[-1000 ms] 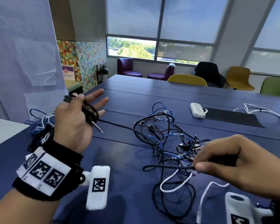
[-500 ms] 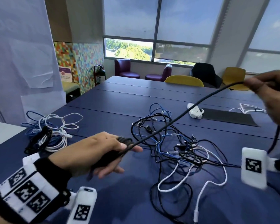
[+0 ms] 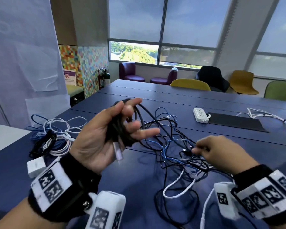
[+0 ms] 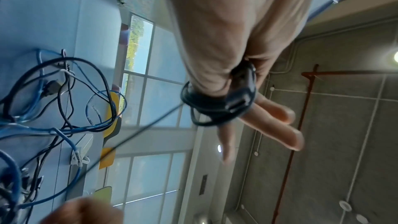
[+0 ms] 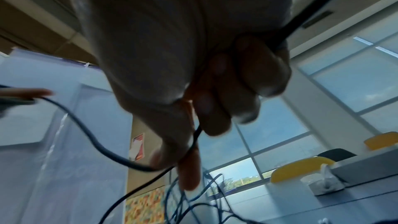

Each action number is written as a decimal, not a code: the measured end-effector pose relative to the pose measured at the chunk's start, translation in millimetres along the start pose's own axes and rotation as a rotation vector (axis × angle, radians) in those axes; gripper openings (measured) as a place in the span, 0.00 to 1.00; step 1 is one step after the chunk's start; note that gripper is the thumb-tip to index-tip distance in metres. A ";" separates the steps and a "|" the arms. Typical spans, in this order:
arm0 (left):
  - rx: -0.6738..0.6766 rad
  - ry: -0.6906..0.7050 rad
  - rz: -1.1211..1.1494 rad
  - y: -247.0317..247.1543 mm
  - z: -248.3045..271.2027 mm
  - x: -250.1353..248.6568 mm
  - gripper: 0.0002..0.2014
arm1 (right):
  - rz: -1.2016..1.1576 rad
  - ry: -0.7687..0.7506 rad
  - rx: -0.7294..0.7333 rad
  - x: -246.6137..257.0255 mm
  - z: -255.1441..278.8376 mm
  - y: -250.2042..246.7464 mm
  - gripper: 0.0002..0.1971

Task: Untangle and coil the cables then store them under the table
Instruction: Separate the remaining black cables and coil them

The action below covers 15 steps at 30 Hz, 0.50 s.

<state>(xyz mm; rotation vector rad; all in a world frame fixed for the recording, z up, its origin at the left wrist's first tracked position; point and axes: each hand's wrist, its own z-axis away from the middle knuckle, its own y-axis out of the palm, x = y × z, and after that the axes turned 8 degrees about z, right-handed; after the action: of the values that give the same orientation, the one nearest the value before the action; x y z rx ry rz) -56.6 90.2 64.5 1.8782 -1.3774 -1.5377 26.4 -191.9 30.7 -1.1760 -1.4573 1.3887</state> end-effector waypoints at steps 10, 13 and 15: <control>-0.297 0.170 -0.684 -27.0 -38.6 15.8 0.08 | -0.029 -0.326 0.026 58.6 59.3 -45.5 0.18; -0.269 0.079 -0.854 -27.6 -37.4 25.7 0.08 | -0.096 -0.381 -0.084 61.0 70.9 -73.9 0.17; -0.188 -0.051 -0.960 -20.5 -33.7 32.1 0.08 | -0.184 -0.446 -0.135 60.1 70.9 -87.1 0.17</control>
<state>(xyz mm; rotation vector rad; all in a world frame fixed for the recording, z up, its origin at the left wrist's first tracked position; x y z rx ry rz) -19.3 63.0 43.2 2.5283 -0.2549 -2.0072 -66.1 -150.1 107.6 -0.8125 -1.9426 1.5020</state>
